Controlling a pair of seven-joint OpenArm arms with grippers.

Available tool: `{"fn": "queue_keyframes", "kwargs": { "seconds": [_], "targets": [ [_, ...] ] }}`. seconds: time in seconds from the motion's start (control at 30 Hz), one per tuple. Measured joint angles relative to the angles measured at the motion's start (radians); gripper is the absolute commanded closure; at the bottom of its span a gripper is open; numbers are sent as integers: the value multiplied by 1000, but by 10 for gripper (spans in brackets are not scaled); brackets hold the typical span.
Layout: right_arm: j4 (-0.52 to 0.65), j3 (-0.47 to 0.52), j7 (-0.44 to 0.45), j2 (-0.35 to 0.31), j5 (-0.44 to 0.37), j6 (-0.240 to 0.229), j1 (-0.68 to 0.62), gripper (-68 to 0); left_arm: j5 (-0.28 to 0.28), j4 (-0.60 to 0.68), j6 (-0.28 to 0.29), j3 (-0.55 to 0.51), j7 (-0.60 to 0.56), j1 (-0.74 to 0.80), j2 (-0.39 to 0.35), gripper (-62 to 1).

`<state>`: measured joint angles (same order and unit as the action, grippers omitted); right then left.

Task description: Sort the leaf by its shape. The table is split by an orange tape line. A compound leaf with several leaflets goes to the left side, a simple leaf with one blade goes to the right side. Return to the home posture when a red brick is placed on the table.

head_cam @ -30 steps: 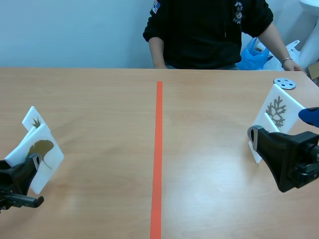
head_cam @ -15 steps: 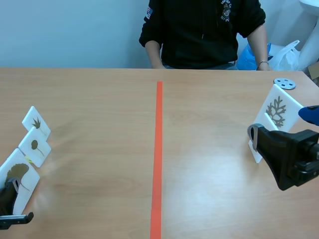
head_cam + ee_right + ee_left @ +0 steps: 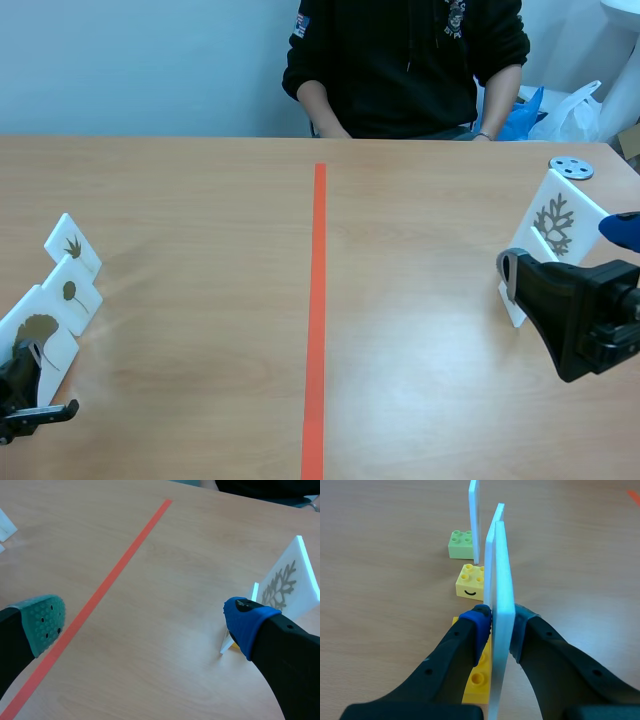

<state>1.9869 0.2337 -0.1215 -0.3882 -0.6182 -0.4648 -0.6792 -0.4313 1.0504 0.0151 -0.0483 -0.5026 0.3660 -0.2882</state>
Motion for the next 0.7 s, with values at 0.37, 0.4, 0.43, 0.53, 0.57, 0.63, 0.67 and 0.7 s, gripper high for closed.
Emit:
{"fn": "queue_keyframes", "kwargs": {
  "seconds": [0.37, 0.4, 0.43, 0.53, 0.57, 0.63, 0.67, 0.7],
  "targets": [
    [0, 0, 0, 0, 0, 0, 0, -679, 0, 0, -7, 0, -55, 0, 0, -471],
    [0, 0, 0, 0, 0, 0, 0, -679, 0, 0, -7, 0, -79, 0, 0, -482],
    [0, 0, 0, 0, 0, 0, 0, -679, 0, 2, -7, -1, -97, 0, 0, -491],
    [0, 0, 0, 0, 0, 0, 0, -679, 0, 37, -4, -21, -101, 10, 0, -526],
    [0, 0, 0, 0, 0, 0, 0, -679, 0, 62, -3, -30, -101, 20, 0, -536],
    [0, 0, 0, 0, 0, 0, 0, -679, 0, 129, 8, -51, -104, 48, 0, -564],
    [0, 0, 0, 0, 0, 0, 0, -679, 0, 169, 17, -58, -107, 64, -1, -583],
    [0, 0, 0, 0, 0, 0, 0, -679, 0, 211, 28, -64, -107, 84, -2, -607]
  ]
}}
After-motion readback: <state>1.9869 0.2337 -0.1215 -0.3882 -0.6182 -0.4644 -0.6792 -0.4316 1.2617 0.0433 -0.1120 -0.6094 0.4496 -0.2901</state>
